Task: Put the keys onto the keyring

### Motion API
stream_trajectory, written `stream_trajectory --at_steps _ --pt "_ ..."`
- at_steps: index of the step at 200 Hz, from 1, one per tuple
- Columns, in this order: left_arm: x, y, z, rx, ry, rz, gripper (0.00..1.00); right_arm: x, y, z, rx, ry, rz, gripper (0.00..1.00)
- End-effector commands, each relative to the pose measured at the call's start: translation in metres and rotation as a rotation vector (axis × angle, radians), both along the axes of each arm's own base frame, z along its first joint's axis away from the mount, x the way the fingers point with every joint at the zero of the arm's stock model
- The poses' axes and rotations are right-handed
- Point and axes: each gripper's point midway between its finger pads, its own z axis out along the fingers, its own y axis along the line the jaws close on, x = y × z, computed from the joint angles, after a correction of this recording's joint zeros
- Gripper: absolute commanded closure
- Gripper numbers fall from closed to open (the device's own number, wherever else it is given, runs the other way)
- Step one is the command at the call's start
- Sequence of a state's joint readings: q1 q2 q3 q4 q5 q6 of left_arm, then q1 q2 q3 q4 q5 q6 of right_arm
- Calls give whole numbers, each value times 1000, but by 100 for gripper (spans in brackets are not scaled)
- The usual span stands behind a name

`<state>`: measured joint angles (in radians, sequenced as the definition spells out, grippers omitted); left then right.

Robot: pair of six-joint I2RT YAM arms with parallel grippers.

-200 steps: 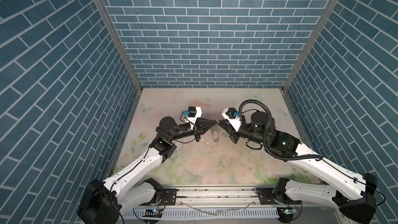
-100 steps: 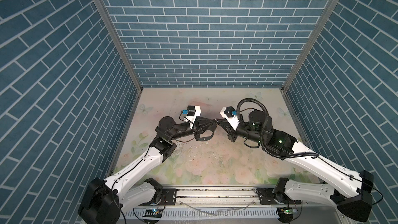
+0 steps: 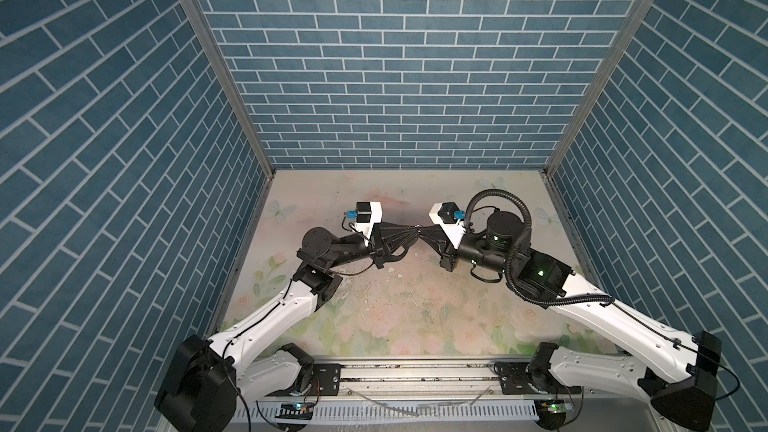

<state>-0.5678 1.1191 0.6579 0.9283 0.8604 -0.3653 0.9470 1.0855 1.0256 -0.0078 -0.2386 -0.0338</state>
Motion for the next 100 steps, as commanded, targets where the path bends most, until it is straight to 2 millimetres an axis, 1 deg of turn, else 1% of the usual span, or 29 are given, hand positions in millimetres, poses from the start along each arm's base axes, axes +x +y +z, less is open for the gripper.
stream_trajectory --at_steps 1,30,50,65,81,100 --pt "-1 -7 -13 11 37 -34 100 -46 19 19 124 -20 240 94" --pt "0 -8 -16 6 48 -36 100 -53 22 29 183 -15 288 94" --pt "1 -8 -17 6 57 -36 100 -54 28 32 196 1 317 94" --pt "1 -8 -19 4 59 -35 100 -54 32 37 222 5 329 94" --pt "1 -7 -22 2 65 -31 100 -48 35 38 217 18 308 94" --pt "1 -6 -22 3 61 -26 100 -37 30 34 176 20 230 92"
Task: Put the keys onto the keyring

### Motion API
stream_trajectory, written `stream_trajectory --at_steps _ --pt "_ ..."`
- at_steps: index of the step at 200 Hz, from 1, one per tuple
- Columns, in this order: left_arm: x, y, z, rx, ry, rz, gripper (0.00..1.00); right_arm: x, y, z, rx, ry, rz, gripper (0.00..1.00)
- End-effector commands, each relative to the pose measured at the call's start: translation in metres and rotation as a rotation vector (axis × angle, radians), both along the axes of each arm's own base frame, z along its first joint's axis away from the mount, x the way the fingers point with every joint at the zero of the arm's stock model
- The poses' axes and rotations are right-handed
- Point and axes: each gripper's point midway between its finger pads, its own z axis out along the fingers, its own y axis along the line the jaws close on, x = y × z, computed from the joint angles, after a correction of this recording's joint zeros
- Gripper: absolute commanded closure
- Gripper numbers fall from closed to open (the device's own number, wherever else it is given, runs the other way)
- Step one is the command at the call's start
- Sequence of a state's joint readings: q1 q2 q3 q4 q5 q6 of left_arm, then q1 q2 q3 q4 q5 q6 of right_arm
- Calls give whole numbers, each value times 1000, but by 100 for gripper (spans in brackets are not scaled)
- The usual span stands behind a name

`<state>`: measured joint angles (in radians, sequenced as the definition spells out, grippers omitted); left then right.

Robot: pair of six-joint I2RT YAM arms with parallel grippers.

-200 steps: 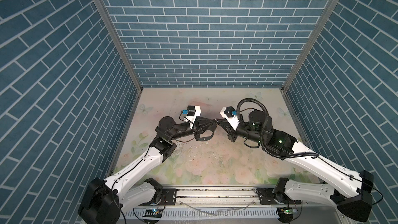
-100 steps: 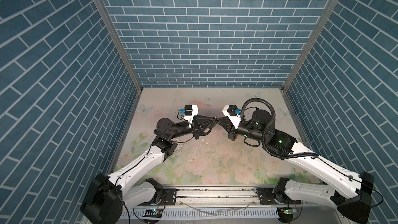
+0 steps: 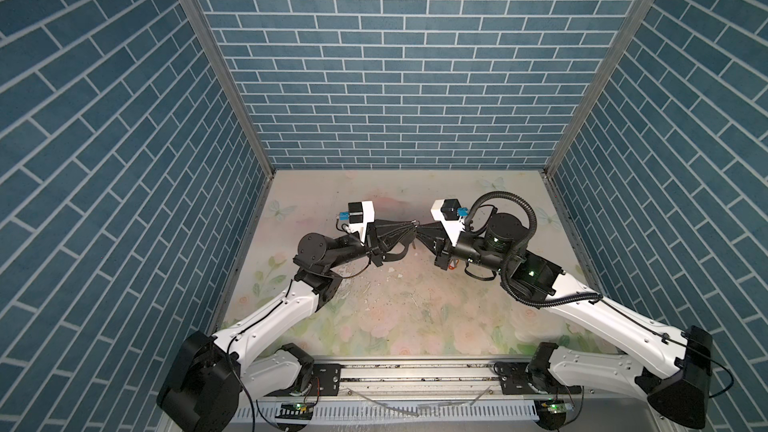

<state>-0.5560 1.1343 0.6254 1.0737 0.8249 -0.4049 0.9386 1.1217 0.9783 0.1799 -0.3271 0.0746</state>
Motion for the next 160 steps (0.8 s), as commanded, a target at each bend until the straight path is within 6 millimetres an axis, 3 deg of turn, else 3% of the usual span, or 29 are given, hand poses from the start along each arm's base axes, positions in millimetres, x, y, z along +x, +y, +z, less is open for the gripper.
stream_trajectory --at_steps 1,39,93,160 --pt "-2 -14 -30 73 96 -60 100 -33 15 25 50 -36 155 92" --pt "1 -9 -28 70 92 -44 100 -16 -18 12 -91 -57 -38 80" --pt "6 -7 -29 74 101 -28 100 -10 -65 25 -138 -108 -202 73" --pt "29 -6 -35 128 166 87 100 -2 -61 17 -176 -85 -222 69"
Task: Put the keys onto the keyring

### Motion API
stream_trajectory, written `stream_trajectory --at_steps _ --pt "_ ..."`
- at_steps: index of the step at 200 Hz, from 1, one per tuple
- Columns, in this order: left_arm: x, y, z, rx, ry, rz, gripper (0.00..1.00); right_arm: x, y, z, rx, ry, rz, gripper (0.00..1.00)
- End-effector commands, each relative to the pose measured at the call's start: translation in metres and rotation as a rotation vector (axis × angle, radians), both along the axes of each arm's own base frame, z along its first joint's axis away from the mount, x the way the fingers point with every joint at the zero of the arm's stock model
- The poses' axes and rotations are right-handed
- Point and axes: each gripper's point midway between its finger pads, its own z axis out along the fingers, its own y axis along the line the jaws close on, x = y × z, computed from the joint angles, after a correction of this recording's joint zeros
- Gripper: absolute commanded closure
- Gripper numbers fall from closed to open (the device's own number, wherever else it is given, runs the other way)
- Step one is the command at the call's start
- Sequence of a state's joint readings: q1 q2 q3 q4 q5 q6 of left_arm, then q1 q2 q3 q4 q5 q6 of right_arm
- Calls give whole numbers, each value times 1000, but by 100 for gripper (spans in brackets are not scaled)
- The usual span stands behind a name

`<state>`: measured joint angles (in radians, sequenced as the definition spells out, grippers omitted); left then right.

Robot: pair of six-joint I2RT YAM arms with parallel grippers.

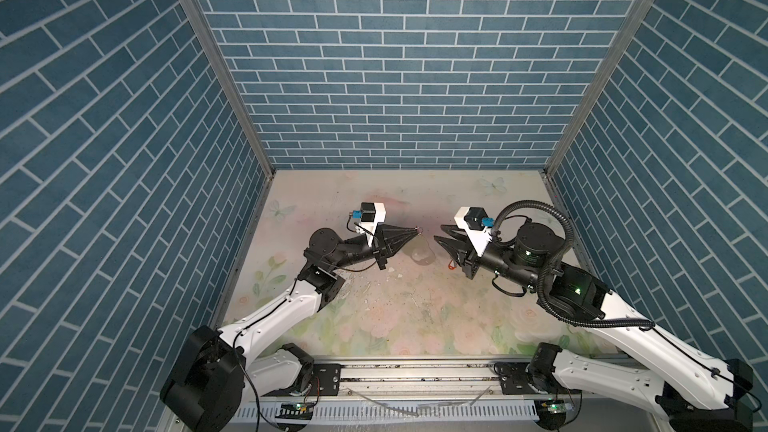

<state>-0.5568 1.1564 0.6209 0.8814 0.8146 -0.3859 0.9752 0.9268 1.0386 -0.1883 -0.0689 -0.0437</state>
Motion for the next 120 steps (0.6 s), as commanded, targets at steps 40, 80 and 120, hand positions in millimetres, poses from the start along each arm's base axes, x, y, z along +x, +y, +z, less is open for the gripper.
stream_trajectory --at_steps 40,80,120 --pt "36 16 2 69 59 244 100 11 11 -10 -46 55 -15 68" --pt "36 25 9 44 72 298 100 29 10 -31 -39 112 -86 66" --pt "41 35 9 56 103 368 100 37 7 -45 -23 153 -90 62"
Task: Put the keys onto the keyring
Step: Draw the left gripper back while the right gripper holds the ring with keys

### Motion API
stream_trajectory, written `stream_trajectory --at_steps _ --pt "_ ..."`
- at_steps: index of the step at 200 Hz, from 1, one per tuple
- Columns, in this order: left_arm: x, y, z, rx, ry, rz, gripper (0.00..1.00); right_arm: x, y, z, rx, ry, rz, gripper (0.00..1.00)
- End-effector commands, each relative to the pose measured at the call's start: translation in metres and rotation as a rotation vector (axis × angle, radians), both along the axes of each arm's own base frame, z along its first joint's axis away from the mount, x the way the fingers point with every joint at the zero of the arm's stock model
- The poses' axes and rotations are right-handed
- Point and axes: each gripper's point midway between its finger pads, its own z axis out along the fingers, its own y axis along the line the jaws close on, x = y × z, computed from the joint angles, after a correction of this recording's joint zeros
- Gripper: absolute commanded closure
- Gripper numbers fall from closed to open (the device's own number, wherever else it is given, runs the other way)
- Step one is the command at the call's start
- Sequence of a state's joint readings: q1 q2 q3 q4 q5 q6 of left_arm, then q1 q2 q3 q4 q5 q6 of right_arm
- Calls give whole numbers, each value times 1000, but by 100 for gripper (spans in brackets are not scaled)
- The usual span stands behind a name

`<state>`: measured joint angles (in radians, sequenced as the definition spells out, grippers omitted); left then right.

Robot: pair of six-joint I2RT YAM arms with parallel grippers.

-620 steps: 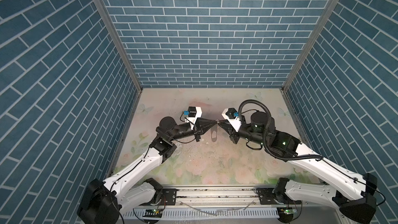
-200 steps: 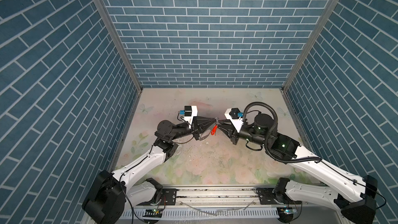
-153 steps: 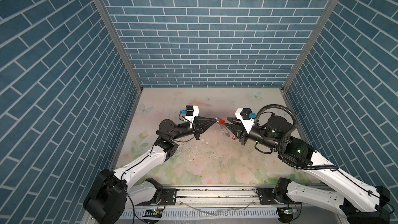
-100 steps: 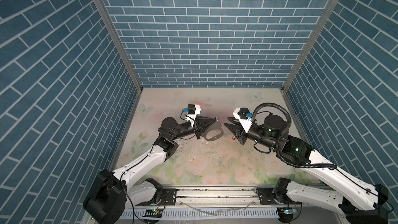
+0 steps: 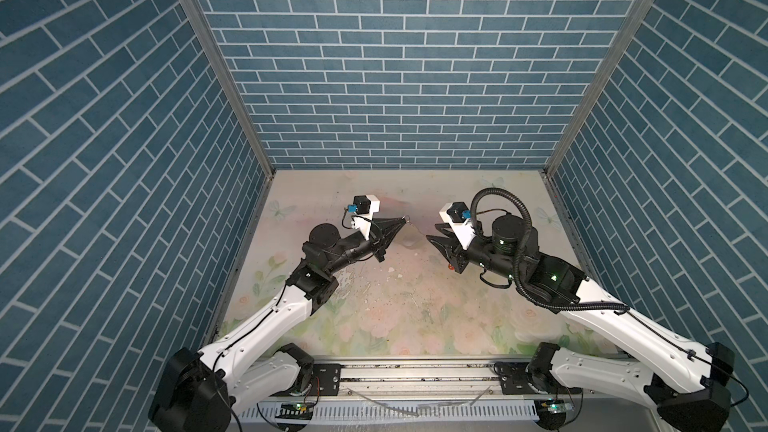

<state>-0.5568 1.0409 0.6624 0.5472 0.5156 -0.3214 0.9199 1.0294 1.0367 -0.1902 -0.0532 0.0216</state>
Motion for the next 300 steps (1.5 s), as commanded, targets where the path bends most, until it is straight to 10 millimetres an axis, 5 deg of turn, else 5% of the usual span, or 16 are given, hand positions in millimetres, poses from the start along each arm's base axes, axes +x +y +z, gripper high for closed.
stream_trajectory --at_steps 1,62,126,300 --pt "5 9 16 -11 -19 67 100 4 0 -10 31 39 -8 62" --pt "6 18 30 -39 -28 115 100 -7 22 -22 57 101 137 60" --pt "5 17 33 -43 -33 109 100 8 32 -38 27 126 127 58" --pt "1 24 39 -56 -51 133 100 -11 62 -26 155 191 308 58"
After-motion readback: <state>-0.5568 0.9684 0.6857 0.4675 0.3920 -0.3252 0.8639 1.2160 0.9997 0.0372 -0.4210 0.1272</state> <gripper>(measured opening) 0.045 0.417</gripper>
